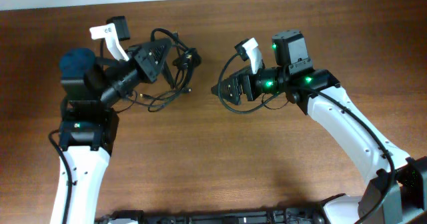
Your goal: Untangle cables
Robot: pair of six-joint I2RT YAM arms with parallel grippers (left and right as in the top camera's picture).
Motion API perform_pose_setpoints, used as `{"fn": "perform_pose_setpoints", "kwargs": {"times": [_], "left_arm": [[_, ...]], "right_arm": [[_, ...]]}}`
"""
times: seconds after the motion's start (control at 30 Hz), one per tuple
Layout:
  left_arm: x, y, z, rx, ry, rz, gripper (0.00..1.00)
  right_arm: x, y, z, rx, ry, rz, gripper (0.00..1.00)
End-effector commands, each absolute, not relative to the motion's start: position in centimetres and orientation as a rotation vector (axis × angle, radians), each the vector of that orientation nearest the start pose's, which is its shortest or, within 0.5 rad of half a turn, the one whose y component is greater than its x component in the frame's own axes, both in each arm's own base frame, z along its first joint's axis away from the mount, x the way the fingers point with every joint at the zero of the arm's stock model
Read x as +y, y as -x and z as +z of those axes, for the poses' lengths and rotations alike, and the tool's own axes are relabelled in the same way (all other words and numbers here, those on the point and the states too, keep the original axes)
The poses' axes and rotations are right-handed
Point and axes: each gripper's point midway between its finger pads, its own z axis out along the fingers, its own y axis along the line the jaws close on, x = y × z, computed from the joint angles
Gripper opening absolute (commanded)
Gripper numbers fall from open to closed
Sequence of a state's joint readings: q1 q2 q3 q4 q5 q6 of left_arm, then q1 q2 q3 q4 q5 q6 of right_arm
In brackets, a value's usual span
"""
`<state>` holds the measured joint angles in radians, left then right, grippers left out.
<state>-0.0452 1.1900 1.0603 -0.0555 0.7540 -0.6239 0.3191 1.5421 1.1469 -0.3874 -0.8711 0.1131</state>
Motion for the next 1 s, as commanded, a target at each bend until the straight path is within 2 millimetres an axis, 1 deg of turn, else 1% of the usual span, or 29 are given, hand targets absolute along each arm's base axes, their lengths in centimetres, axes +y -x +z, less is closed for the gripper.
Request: {"fn": "perform_pose_setpoints", "kwargs": {"times": [0.0,0.1,0.13,0.17,0.2,0.27,0.33,0.37,0.4,0.43,0.47,0.53,0.6,0.63,0.67,0.7,0.73,0.77,0.8,0.83,0.87,0.93,0.97], "left_arm": [[-15.7,-32.1,37.9,1.722,-0.431,-1.265,0.00],[-16.4,-30.7,39.2,1.648,-0.559,-1.306,0.00],[-16.4,-30.6,39.3,1.643,-0.564,-1.304,0.00],[-16.4,-30.6,39.2,1.643,-0.564,-1.304,0.00],[-16.4,-30.6,39.2,1.644,-0.568,-1.309,0.00],[-16.5,-30.5,39.2,1.648,-0.566,-1.313,0.00],[-16.4,-30.7,39.0,1.659,-0.552,-1.312,0.00],[-16.4,-30.8,39.0,1.660,-0.544,-1.306,0.00],[-16.3,-31.0,39.0,1.662,-0.533,-1.298,0.00],[-16.2,-31.2,38.9,1.663,-0.524,-1.290,0.00],[-16.0,-31.5,38.8,1.671,-0.499,-1.276,0.00],[-16.0,-31.6,38.8,1.672,-0.494,-1.271,0.00],[-16.0,-31.7,38.8,1.666,-0.507,-1.260,0.00],[-16.0,-31.7,38.5,1.660,-0.529,-1.237,0.08],[-15.9,-31.7,37.9,1.675,-0.540,-1.218,0.13],[-15.8,-31.8,37.4,1.694,-0.532,-1.204,0.14],[-15.5,-32.3,36.1,1.750,-0.487,-1.177,0.20],[-15.0,-32.8,34.7,1.813,-0.434,-1.137,0.43],[-14.4,-33.2,32.9,1.878,-0.412,-1.065,0.93],[-14.0,-32.8,31.0,1.921,-0.486,-0.967,0.99],[-13.9,-32.4,30.1,1.936,-0.542,-0.929,0.99],[-13.9,-31.8,29.0,1.938,-0.637,-0.879,0.99],[-13.4,-31.8,27.9,1.967,-0.672,-0.803,0.99]], "right_arm": [[25.4,-32.4,22.6,2.053,0.838,1.263,0.99],[25.8,-32.5,23.6,1.978,0.879,1.275,0.99],[26.0,-32.4,24.1,1.935,0.910,1.285,1.00],[26.1,-32.5,24.5,1.910,0.921,1.287,0.98],[26.2,-32.6,25.0,1.870,0.938,1.289,0.88],[26.3,-32.8,25.5,1.834,0.950,1.279,0.73],[26.4,-33.0,25.8,1.811,0.957,1.270,0.53],[26.4,-33.0,25.8,1.811,0.957,1.270,0.47],[26.4,-33.0,25.8,1.813,0.956,1.271,0.16],[26.5,-32.8,25.9,1.809,0.962,1.279,0.08],[26.8,-32.4,26.0,1.799,0.978,1.299,0.04],[27.5,-31.8,26.0,1.795,0.998,1.312,0.04],[27.5,-31.7,25.7,1.811,0.994,1.319,0.04],[27.4,-31.7,25.5,1.833,0.984,1.318,0.04],[27.3,-31.6,25.3,1.849,0.977,1.322,0.04],[27.3,-31.5,25.1,1.859,0.974,1.326,0.04],[27.2,-31.4,24.8,1.881,0.966,1.332,0.04],[27.0,-31.5,24.5,1.911,0.948,1.321,0.04],[26.8,-31.7,23.8,1.958,0.920,1.295,0.04],[26.4,-32.0,22.8,2.037,0.868,1.262,0.04],[26.1,-32.2,22.2,2.084,0.833,1.243,0.04],[25.8,-32.2,21.6,2.123,0.813,1.219,0.04],[25.3,-32.4,20.7,2.178,0.782,1.170,0.04]]}}
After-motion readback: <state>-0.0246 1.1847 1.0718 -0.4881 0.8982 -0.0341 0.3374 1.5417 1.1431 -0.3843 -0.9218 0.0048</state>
